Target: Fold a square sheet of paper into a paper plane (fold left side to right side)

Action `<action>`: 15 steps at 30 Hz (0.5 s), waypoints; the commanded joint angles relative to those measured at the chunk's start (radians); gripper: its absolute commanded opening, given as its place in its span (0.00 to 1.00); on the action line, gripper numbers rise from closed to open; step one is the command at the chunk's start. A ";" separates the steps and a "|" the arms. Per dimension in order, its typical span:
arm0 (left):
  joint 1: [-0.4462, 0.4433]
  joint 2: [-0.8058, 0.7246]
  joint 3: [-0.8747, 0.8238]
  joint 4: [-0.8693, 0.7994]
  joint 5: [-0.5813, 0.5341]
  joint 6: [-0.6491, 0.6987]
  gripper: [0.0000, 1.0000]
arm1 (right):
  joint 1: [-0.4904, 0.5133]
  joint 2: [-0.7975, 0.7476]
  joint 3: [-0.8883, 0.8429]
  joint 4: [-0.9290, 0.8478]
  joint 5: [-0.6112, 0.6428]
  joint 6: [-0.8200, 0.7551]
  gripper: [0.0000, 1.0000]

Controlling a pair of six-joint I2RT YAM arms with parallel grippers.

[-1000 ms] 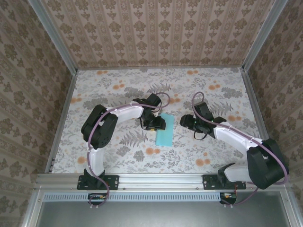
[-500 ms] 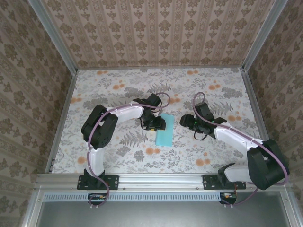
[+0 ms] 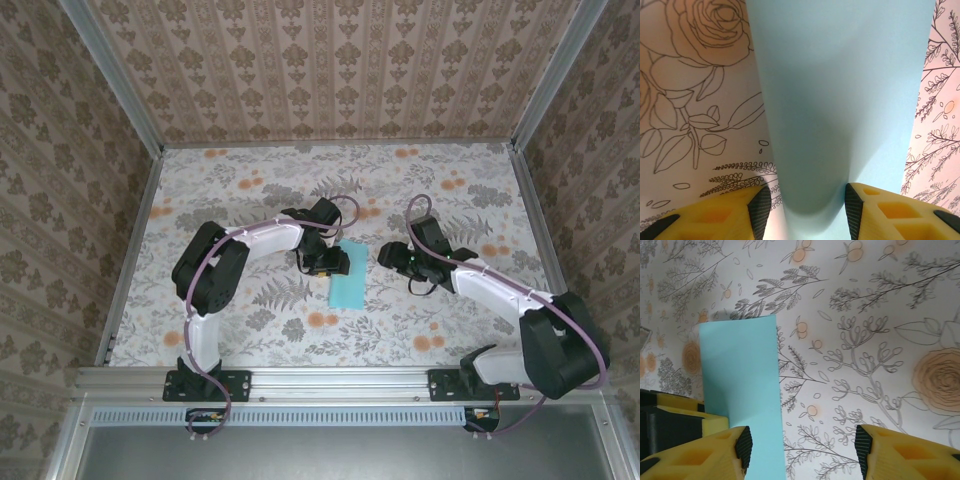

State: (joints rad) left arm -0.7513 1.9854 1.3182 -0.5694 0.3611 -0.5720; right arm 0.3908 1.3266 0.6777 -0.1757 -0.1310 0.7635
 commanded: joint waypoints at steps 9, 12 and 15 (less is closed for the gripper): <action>-0.017 0.059 -0.034 -0.029 -0.033 0.000 0.49 | 0.051 0.156 0.039 0.135 -0.139 0.057 0.53; -0.017 0.059 -0.033 -0.029 -0.033 0.001 0.49 | 0.061 0.175 0.042 0.149 -0.144 0.072 0.52; -0.017 0.058 -0.035 -0.027 -0.033 0.000 0.49 | 0.066 0.184 0.043 0.155 -0.145 0.079 0.51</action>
State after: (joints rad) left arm -0.7513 1.9854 1.3182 -0.5690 0.3611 -0.5720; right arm 0.4492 1.4975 0.6949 -0.0483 -0.2520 0.8158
